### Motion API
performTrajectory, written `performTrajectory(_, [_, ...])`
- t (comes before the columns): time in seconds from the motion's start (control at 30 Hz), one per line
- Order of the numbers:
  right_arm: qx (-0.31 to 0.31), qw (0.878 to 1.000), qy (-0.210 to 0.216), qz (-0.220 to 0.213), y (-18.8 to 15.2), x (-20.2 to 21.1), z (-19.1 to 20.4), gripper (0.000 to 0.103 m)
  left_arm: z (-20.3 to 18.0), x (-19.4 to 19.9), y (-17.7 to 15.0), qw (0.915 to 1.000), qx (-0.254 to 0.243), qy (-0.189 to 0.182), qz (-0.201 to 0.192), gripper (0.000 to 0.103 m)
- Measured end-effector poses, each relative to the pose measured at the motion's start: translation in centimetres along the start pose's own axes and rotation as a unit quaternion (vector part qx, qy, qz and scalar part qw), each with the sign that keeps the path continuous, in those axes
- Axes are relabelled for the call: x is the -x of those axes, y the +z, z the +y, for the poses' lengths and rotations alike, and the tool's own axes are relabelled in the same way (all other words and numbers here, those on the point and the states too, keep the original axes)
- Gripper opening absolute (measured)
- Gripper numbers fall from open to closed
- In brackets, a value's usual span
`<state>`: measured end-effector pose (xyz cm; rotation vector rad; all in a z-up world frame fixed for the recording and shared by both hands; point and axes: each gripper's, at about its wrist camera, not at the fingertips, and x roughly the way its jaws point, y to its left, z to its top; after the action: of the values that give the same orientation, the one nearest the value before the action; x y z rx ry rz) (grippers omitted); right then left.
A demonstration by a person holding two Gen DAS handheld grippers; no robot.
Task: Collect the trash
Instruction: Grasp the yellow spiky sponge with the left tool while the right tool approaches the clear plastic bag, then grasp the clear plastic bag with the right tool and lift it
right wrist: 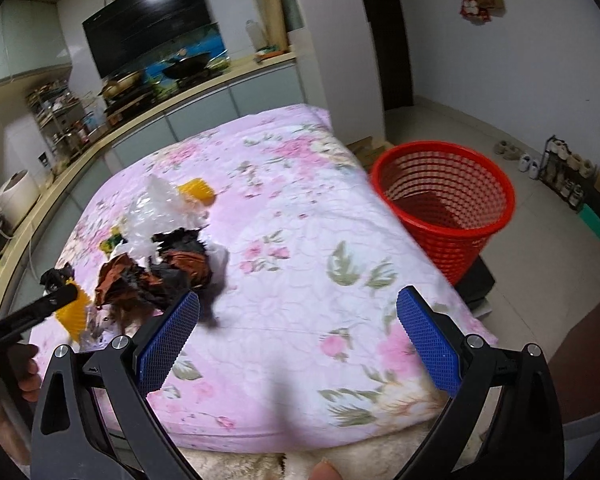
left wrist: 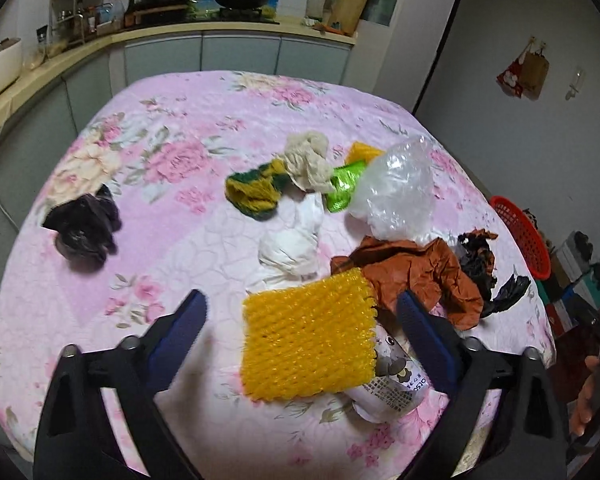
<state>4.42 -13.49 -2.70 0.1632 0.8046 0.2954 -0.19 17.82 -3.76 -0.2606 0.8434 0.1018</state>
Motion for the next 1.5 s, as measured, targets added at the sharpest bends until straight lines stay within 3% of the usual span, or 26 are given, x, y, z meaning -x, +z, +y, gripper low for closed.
performTrajectory(0.27, [0.031, 0.999, 0.035, 0.023, 0.4, -3.2, 3.2, 0.096, 0.6, -1.6, -0.5, 0.9998, 0.007, -0.007, 0.018, 0.025])
performTrajectory(0.47, [0.056, 0.996, 0.061, 0.027, 1.1, -4.1, 5.8, 0.096, 1.7, -1.1, 0.0, 0.9998, 0.018, -0.005, 0.005, 0.014])
performTrajectory(0.67, [0.072, 0.995, 0.071, 0.018, 3.2, -4.8, 7.7, 0.096, 3.4, -0.2, 1.6, 0.9986, 0.048, 0.000, -0.023, 0.013])
performTrajectory(0.8, [0.091, 0.992, 0.083, 0.018, 5.6, -6.2, 9.7, 0.096, 3.8, 0.4, 2.4, 0.9976, 0.052, 0.024, -0.039, 0.013])
performTrajectory(0.97, [0.111, 0.988, 0.092, 0.051, 8.0, -9.9, 13.1, 0.096, 4.3, 0.6, 3.4, 0.9964, 0.052, 0.045, -0.050, 0.013])
performTrajectory(1.07, [0.106, 0.986, 0.092, 0.092, 8.9, -13.1, 14.7, 0.096, 4.5, 0.5, 4.0, 0.9962, 0.051, 0.047, -0.052, 0.013])
performTrajectory(1.27, [0.113, 0.980, 0.078, 0.143, 8.4, -16.8, 16.4, 0.096, 4.9, 0.0, 4.8, 0.9962, 0.053, 0.048, -0.050, 0.013])
performTrajectory(1.3, [0.117, 0.979, 0.076, 0.147, 8.3, -17.1, 16.5, 0.092, 5.0, -0.1, 4.9, 0.9961, 0.055, 0.048, -0.050, 0.013])
performTrajectory(1.37, [0.123, 0.977, 0.076, 0.153, 8.1, -17.4, 16.6, 0.073, 5.2, -0.3, 5.0, 0.9961, 0.056, 0.048, -0.049, 0.013])
performTrajectory(1.5, [0.122, 0.978, 0.082, 0.147, 8.0, -17.2, 16.3, 0.057, 5.2, -0.5, 5.1, 0.9961, 0.056, 0.048, -0.049, 0.013])
